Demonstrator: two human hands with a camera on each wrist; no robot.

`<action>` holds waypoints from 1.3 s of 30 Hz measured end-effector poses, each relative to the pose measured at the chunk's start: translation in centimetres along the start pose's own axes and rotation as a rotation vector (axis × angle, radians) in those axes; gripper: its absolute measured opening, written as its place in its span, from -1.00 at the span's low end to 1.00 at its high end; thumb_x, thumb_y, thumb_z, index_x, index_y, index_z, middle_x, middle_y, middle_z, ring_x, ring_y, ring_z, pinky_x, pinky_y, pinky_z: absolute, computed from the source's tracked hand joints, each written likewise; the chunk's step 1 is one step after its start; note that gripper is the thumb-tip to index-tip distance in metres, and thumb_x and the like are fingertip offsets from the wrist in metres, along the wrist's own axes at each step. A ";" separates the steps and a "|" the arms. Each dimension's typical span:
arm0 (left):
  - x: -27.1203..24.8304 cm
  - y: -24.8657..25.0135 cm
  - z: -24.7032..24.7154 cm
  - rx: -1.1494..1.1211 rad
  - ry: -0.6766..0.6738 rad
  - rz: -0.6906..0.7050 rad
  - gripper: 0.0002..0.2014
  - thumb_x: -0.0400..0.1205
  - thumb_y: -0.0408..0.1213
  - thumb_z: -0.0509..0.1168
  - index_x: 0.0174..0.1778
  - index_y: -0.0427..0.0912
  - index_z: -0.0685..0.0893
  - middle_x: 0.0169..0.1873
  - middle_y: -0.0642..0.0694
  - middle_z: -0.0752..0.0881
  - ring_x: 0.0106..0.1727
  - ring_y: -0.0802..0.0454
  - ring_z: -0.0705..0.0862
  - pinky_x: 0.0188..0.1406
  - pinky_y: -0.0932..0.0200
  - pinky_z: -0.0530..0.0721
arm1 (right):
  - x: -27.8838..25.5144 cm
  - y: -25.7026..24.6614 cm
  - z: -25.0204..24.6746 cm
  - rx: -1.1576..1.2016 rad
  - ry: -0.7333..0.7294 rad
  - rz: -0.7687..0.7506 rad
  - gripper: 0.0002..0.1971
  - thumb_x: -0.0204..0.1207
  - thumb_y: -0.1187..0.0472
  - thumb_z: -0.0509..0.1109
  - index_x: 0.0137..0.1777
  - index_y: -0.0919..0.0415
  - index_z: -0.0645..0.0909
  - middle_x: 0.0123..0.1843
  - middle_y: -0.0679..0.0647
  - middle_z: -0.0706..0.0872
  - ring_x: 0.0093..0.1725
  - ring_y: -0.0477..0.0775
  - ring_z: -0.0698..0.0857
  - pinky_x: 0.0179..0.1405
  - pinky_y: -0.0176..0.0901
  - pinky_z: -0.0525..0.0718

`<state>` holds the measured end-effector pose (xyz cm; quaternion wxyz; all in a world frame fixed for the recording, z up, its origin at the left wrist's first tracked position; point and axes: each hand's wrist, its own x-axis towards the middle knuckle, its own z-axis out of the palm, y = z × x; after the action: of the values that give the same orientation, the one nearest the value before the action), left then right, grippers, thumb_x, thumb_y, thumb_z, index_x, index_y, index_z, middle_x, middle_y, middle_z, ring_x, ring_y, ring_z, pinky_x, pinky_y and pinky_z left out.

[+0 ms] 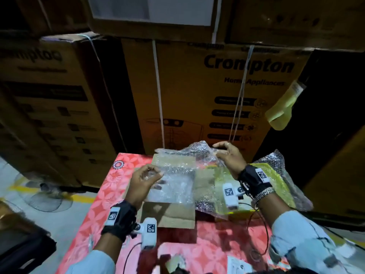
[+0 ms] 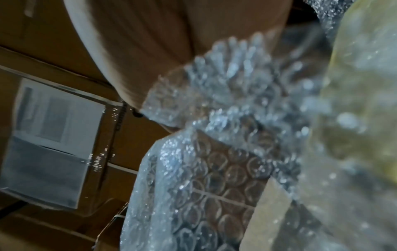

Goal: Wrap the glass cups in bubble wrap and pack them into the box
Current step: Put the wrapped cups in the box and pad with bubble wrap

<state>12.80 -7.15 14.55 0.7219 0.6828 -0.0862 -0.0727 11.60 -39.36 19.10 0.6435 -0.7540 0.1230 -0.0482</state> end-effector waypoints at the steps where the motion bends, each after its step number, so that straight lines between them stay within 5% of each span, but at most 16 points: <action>1: 0.7 -0.2 -0.9 0.047 -0.011 -0.017 -0.88 0.61 -0.47 0.51 -0.06 -0.36 0.69 -0.06 -0.28 0.80 -0.11 -0.40 0.86 -0.15 -0.12 0.78 | 0.4 0.2 0.7 0.003 -0.017 0.038 -0.78 0.63 0.48 0.34 0.18 0.21 0.56 0.03 0.34 0.67 -0.19 0.12 0.68 -0.20 -0.10 0.72; 3: 1.6 -0.9 -2.5 0.147 -0.040 -0.056 -0.86 0.57 -0.52 0.55 -0.13 -0.42 0.69 -0.18 -0.23 0.81 -0.16 -0.28 0.87 -0.22 -0.03 0.77 | 0.9 0.5 2.1 0.070 -0.029 0.095 -0.68 0.51 0.21 0.56 0.17 0.16 0.53 0.12 0.27 0.65 -0.06 0.13 0.68 0.05 0.11 0.73; 5: 1.8 -1.8 -3.6 0.194 -0.020 -0.076 -0.89 0.54 -0.61 0.53 -0.14 -0.47 0.71 -0.24 -0.18 0.82 -0.19 -0.14 0.84 -0.22 0.02 0.82 | 0.6 1.1 2.9 0.225 -0.040 0.171 -0.31 0.21 -0.15 0.73 0.26 0.10 0.55 0.27 0.13 0.68 0.18 0.20 0.72 0.30 0.32 0.70; 7: 2.1 -3.5 -4.5 0.160 0.075 -0.123 -0.88 0.51 -0.67 0.52 -0.15 -0.44 0.75 -0.24 -0.19 0.82 -0.18 -0.15 0.83 -0.18 0.04 0.86 | -0.5 2.6 3.2 0.298 -0.070 0.277 -0.10 0.09 -0.31 0.73 0.46 -0.12 0.52 0.38 0.01 0.65 0.30 0.30 0.70 0.25 0.40 0.71; 10: 2.3 -6.1 -5.3 0.192 0.150 -0.140 -0.81 0.48 -0.51 0.62 -0.13 -0.14 0.86 -0.08 -0.03 0.88 0.07 -0.09 0.83 0.15 -0.08 0.80 | -3.0 7.0 4.2 0.257 -0.038 0.369 -0.05 0.26 0.08 0.78 0.57 -0.43 0.37 0.32 0.21 0.65 0.11 0.40 0.74 0.02 0.20 0.68; 14: 2.5 -7.8 -5.9 0.224 0.080 -0.188 -0.74 0.52 -0.43 0.61 0.04 -0.01 0.88 0.15 0.11 0.84 0.24 0.03 0.78 0.26 -0.14 0.80 | -4.5 9.2 7.4 0.235 0.179 0.287 -0.08 0.37 0.64 0.55 0.54 -0.27 0.51 0.31 0.36 0.71 0.06 0.38 0.83 0.01 0.31 0.83; 16: 2.9 -7.9 -6.4 0.279 0.029 -0.178 -0.65 0.52 -0.43 0.61 0.17 0.02 0.86 0.24 0.12 0.81 0.27 0.04 0.78 0.22 -0.02 0.82 | -3.8 8.4 8.1 0.166 0.305 0.259 -0.27 0.43 0.65 0.50 0.45 -0.07 0.57 0.15 0.36 0.74 0.03 0.33 0.80 -0.05 0.23 0.87; 18: 3.6 -7.5 -6.8 0.381 -0.016 -0.168 -0.55 0.54 -0.46 0.59 0.33 -0.04 0.81 0.35 0.06 0.76 0.10 0.22 0.82 -0.01 0.31 0.80 | -3.0 7.7 8.5 -0.024 0.389 0.250 -0.43 0.44 0.58 0.52 0.32 0.03 0.57 0.10 0.36 0.71 -0.10 0.24 0.76 -0.20 0.13 0.85; 20: 4.3 -6.8 -7.2 0.550 -0.052 -0.159 -0.46 0.56 -0.45 0.58 0.46 -0.04 0.73 0.40 0.00 0.73 -0.14 0.35 0.77 -0.16 0.42 0.72 | -2.3 7.7 8.8 -0.181 0.377 0.247 -0.54 0.43 0.55 0.53 0.21 0.09 0.59 0.03 0.30 0.74 -0.25 0.15 0.72 -0.40 -0.04 0.75; 21: 4.6 -6.5 -7.4 0.646 -0.075 -0.145 -0.42 0.56 -0.42 0.59 0.51 -0.03 0.69 0.41 -0.01 0.72 -0.08 0.30 0.75 -0.10 0.42 0.67 | -2.1 7.8 9.0 -0.244 0.350 0.251 -0.56 0.42 0.55 0.53 0.17 0.11 0.60 0.01 0.24 0.76 -0.28 0.11 0.71 -0.46 -0.14 0.70; 25: 4.7 -6.1 -8.2 0.994 -0.183 -0.116 -0.30 0.53 -0.22 0.63 0.61 0.01 0.56 0.31 -0.08 0.57 0.07 -0.01 0.68 -0.04 0.27 0.62 | -1.8 8.7 9.7 -0.466 0.284 0.248 -0.51 0.38 0.54 0.59 0.22 0.13 0.60 0.10 0.08 0.71 0.05 0.16 0.72 -0.15 -0.19 0.68; 28: 4.7 -6.2 -8.3 1.219 -0.155 0.013 -0.27 0.50 0.07 0.60 0.61 0.09 0.54 0.51 -0.12 0.40 0.31 -0.13 0.63 0.28 0.02 0.69 | -2.1 9.6 10.5 -0.503 0.269 0.256 -0.40 0.40 0.51 0.57 0.32 0.01 0.48 0.17 0.07 0.67 -0.02 0.10 0.72 -0.29 -0.33 0.65; 30: 5.4 -6.5 -7.7 1.309 -0.180 0.133 -0.26 0.53 0.18 0.52 0.64 0.14 0.49 0.69 -0.21 0.28 0.63 -0.22 0.39 0.61 -0.21 0.41 | -2.1 10.0 11.0 -0.518 0.273 0.243 -0.32 0.39 0.51 0.55 0.38 -0.07 0.42 0.24 0.06 0.66 0.11 0.11 0.71 -0.09 -0.17 0.75; 32: 6.6 -6.8 -6.9 1.383 -0.262 0.204 -0.29 0.59 0.29 0.37 0.68 0.21 0.42 0.78 -0.22 0.15 0.76 -0.26 0.16 0.71 -0.33 0.18 | -2.2 10.2 11.4 -0.578 0.281 0.207 -0.30 0.40 0.51 0.55 0.45 -0.03 0.44 0.29 0.08 0.61 0.21 0.08 0.65 0.14 -0.05 0.75; 36: 9.1 -9.0 -6.0 1.633 -0.504 0.208 -0.21 0.63 0.55 -0.09 0.75 0.28 0.28 0.84 -0.16 -0.13 0.83 -0.25 -0.24 0.72 -0.50 -0.26 | -2.4 10.4 12.1 -0.673 0.277 0.168 -0.35 0.47 0.55 0.46 0.47 -0.02 0.52 0.34 0.09 0.48 -0.09 0.02 0.63 0.01 -0.12 0.76; 39: 10.1 -10.2 -6.1 1.785 -0.543 0.175 -0.05 0.51 0.66 -0.29 0.79 0.26 0.16 0.81 -0.17 -0.30 0.80 -0.30 -0.34 0.64 -0.59 -0.32 | -2.4 10.9 11.8 -0.661 0.271 0.153 -0.25 0.48 0.56 0.43 0.57 -0.09 0.44 0.35 0.01 0.38 -0.06 0.03 0.64 0.07 -0.13 0.76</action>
<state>24.10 -4.05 4.28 -0.1114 0.9349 -0.3269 -0.0821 10.63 -28.93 6.67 0.3445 -0.8967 0.2720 -0.0571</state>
